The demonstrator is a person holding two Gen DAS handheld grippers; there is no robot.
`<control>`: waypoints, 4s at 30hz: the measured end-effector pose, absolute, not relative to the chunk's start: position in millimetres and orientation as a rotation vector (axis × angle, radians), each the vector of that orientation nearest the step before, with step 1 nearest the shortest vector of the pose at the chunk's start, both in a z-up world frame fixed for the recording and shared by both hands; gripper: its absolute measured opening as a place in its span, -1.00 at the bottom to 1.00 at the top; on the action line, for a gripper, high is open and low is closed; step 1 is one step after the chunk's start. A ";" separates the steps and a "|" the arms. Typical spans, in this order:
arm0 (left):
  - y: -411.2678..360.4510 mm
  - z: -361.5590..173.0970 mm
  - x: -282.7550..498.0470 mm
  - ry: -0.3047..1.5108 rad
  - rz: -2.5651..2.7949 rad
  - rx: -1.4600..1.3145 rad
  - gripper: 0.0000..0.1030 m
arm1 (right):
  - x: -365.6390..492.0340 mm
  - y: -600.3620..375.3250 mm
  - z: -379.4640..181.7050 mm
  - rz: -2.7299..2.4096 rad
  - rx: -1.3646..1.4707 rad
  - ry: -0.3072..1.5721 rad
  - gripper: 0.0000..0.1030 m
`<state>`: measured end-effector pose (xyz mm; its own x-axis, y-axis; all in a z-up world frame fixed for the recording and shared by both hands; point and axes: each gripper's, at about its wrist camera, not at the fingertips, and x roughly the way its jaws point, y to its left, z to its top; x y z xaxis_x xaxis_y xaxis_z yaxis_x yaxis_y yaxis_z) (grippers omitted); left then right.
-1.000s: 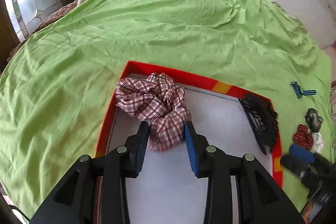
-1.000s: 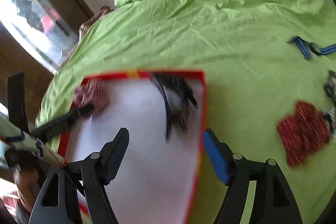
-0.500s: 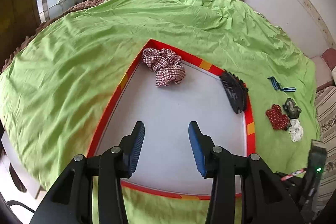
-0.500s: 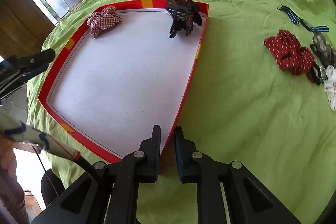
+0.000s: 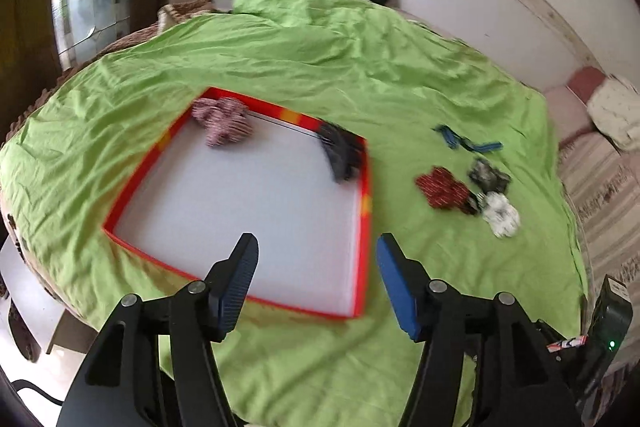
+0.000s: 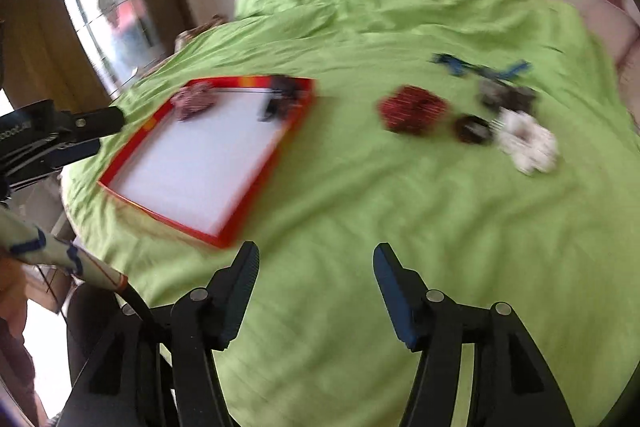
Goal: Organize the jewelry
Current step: 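Grasp the red polka-dot scrunchie with the left tool while the right tool grasps the white scrunchie, then carry both scrunchies into the tray, release them, and withdraw both tools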
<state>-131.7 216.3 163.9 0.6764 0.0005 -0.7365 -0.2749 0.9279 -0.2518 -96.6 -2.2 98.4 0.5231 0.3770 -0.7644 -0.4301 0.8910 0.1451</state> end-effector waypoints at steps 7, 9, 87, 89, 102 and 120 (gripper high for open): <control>147.8 154.2 -122.3 0.879 0.079 -0.257 0.18 | -104.6 -108.1 80.9 0.300 -0.003 0.902 0.24; 133.1 148.4 -112.4 0.909 0.041 -0.256 0.18 | -101.0 -130.6 75.9 0.262 0.041 0.910 0.24; 309.8 106.7 -114.0 0.967 0.313 -0.320 -0.79 | -61.0 49.2 132.0 0.700 0.113 0.957 -0.76; 334.4 94.7 -109.4 1.002 0.345 -0.351 -0.79 | -54.9 76.0 125.2 0.730 0.102 0.975 -0.76; 367.2 83.8 -124.6 0.976 0.378 -0.425 -0.45 | -45.8 143.1 63.0 0.725 -0.001 1.090 -0.19; 234.3 162.7 -174.3 0.778 0.391 -0.183 0.02 | -116.5 3.1 102.5 0.483 -0.133 0.833 0.33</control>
